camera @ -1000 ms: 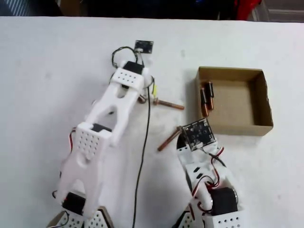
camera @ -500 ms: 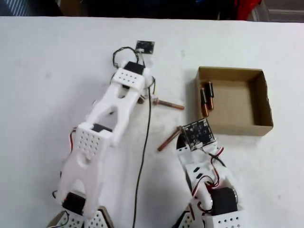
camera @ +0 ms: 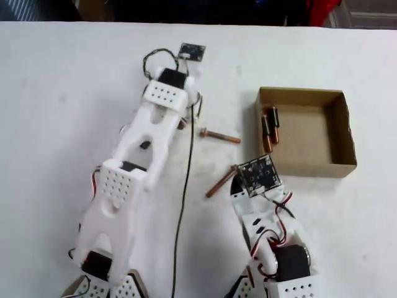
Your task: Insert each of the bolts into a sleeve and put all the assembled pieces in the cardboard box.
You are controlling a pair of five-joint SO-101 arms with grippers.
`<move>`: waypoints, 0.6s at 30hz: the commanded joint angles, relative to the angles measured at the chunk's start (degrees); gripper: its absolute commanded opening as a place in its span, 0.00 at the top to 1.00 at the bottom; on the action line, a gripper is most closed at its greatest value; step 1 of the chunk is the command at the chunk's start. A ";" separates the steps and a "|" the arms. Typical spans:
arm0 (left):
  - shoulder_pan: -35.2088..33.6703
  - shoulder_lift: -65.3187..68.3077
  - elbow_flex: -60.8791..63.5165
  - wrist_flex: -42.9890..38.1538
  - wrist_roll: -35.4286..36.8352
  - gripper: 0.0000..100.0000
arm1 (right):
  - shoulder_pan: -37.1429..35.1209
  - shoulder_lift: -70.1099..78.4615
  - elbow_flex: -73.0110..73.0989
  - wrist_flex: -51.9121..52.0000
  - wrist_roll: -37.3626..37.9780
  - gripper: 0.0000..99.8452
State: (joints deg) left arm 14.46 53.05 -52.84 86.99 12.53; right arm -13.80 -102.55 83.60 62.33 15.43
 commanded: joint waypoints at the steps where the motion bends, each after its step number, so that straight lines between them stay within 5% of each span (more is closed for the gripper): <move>1: -0.75 -0.92 -9.14 7.21 -0.53 0.98 | 0.22 -0.57 -0.53 -1.36 -0.44 0.98; 5: -1.10 -1.01 -15.30 15.38 -5.80 0.98 | 0.22 -0.57 -0.53 -1.36 -0.44 0.98; 11: -5.05 -1.10 -16.62 15.65 -14.33 0.98 | 0.40 -0.57 -0.53 -1.36 -0.44 0.98; 18: -5.58 -5.85 -16.53 15.65 -16.26 0.98 | 0.31 -0.57 -0.53 -1.36 -0.44 0.98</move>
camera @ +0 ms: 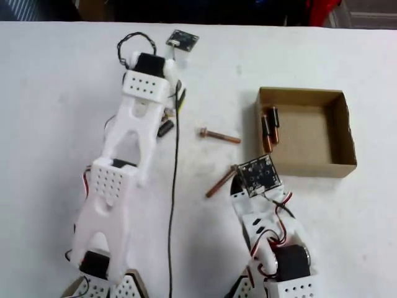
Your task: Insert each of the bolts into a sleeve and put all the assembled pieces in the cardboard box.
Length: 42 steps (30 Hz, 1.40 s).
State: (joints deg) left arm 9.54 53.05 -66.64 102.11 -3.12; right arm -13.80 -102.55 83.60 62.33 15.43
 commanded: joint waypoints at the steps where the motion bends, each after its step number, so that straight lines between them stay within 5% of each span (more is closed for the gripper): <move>1: -0.66 -7.52 -2.46 0.53 -0.62 0.98 | 0.31 -0.57 -0.53 -1.36 -0.44 0.98; 13: -1.36 -35.47 32.70 0.18 -1.76 0.98 | 0.31 -0.57 -0.53 -1.36 -0.44 0.98; 20: -1.71 -48.84 51.60 -0.97 -13.01 0.98 | 0.31 -0.57 -0.09 -1.45 -0.44 0.98; 27: -5.49 -64.57 73.67 -8.35 -13.63 0.98 | 0.31 -0.57 3.43 -6.73 -0.44 0.98; 34: -5.76 -80.57 97.32 -20.57 -26.73 0.98 | 0.31 -0.57 4.22 -7.43 -0.44 0.98; 42: -8.48 -88.31 110.42 -27.69 -37.10 0.98 | 0.31 -0.57 4.22 -7.25 -0.44 0.98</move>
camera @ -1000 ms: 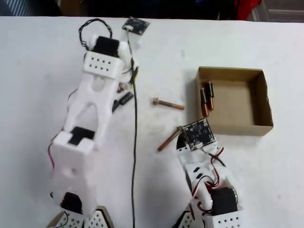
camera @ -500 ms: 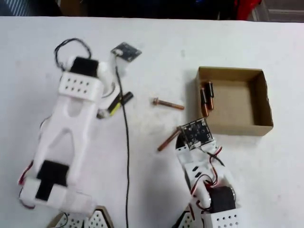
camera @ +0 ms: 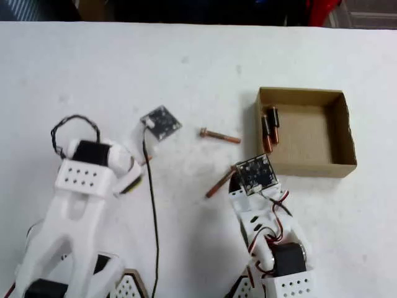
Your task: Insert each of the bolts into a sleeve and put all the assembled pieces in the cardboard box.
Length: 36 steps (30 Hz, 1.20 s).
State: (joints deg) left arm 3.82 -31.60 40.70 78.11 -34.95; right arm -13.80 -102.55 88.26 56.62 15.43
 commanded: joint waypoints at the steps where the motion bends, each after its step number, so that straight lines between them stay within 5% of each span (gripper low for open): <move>1: -3.91 -3.65 4.40 -4.84 -7.38 0.98 | 0.31 -0.57 -0.44 -1.54 -0.44 0.98; 13: -11.38 -3.65 18.73 -19.96 -39.65 0.98 | 0.31 -0.57 -0.35 -1.45 -0.44 0.98; 23: -11.56 -3.65 20.66 -20.84 -60.40 0.98 | 0.31 -0.57 -0.35 -1.45 -0.44 0.98; 32: -11.47 -3.56 21.54 -21.01 -63.30 0.98 | 0.40 -0.57 -0.35 -1.45 -0.44 0.98; 36: -11.56 -3.56 25.32 -27.96 -63.47 0.98 | 0.31 -0.57 -0.35 -1.45 -0.44 0.98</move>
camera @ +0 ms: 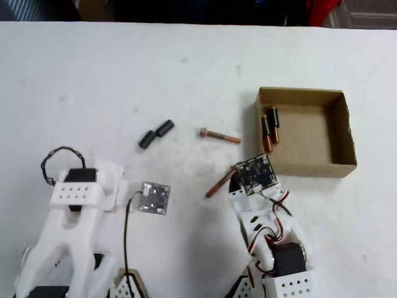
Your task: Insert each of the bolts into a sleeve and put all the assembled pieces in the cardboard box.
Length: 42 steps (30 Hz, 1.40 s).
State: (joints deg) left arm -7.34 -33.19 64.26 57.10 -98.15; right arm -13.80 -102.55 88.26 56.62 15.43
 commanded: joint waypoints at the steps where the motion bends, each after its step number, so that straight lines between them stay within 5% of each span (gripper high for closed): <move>1: -0.48 -1.98 2.55 -8.88 -0.26 0.98 | 0.31 -0.57 -0.35 -1.45 -0.44 0.98; 15: -0.40 -1.98 8.35 -14.07 0.88 0.98 | 0.48 -0.57 -0.35 -1.45 -0.44 0.98; 23: -0.40 -2.24 8.09 -14.07 12.04 0.82 | 0.57 -0.57 -0.35 -1.45 -0.44 0.98; 29: -0.31 -2.42 5.36 -13.27 17.93 0.82 | 0.66 -0.57 -0.35 -1.45 -0.44 0.98; 36: 0.04 -2.42 -4.75 -3.16 24.09 0.82 | 0.48 -0.57 -0.35 -1.45 -0.44 0.98; 42: 0.04 -2.51 -13.80 3.25 39.38 0.82 | 0.48 -0.57 -0.35 -1.54 -0.44 0.98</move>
State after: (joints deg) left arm -7.34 -34.33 57.49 56.92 -69.23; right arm -13.80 -102.55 88.26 56.62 15.43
